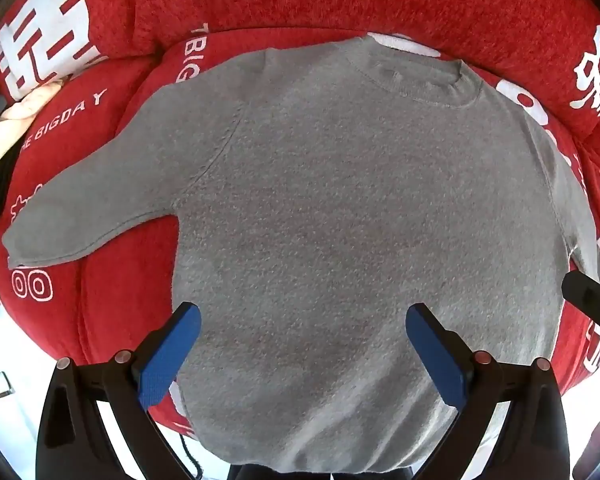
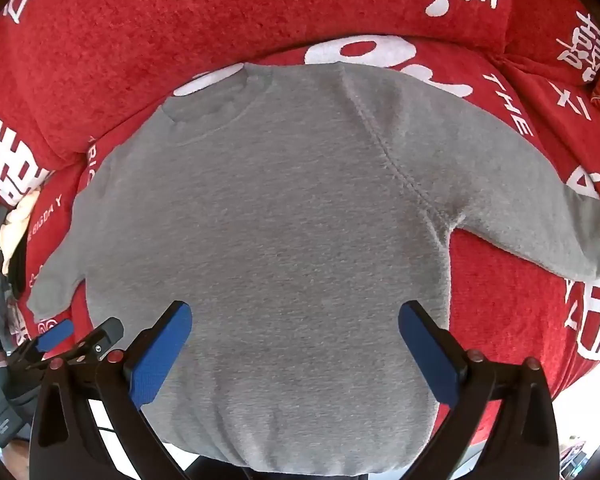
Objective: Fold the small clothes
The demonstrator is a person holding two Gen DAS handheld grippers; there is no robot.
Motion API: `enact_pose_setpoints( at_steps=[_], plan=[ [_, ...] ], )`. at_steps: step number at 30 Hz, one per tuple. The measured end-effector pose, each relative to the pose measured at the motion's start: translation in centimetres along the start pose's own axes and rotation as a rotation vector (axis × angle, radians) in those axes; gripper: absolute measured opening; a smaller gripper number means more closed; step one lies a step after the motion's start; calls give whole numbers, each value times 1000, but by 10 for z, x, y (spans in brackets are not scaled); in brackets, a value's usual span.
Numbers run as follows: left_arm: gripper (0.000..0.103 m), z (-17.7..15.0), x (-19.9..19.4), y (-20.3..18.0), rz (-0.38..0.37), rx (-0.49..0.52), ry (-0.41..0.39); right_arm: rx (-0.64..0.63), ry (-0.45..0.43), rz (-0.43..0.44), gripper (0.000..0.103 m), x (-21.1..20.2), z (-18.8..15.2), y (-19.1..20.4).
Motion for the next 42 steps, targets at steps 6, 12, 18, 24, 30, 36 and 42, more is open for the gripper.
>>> enact_pose_setpoints(
  at_steps=[6, 12, 18, 24, 30, 36, 42],
  plan=[
    [103, -1, -2, 4, -1, -2, -6, 2, -2, 2, 103, 1, -5, 1],
    [103, 6, -3, 0, 2, -4, -5, -4, -6, 0, 103, 0, -9, 5],
    [103, 4, -4, 3, 0, -4, -6, -8, -16, 2, 103, 0, -5, 10],
    [103, 3, -4, 2, 4, -5, -8, -7, -12, 4, 103, -1, -4, 10],
    [103, 4, -8, 6, 5, -7, -7, -16, -8, 7, 103, -2, -4, 12],
    [103, 4, -9, 10, 6, -11, -3, -21, 2, 7, 103, -1, -6, 17],
    [103, 2, -8, 13, 15, -10, 1, -23, -6, 4, 103, 0, -8, 18]
  ],
)
Point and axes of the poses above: each gripper's, at about its wrist camera, not at the fingertips, and x roughly the way its jaws point, y to its left, z to its top, the point moved 1 cm from there along x, roughly the way its jaws point, and after that the axes turned 9 degrees about -y, right-handed, at the moved point
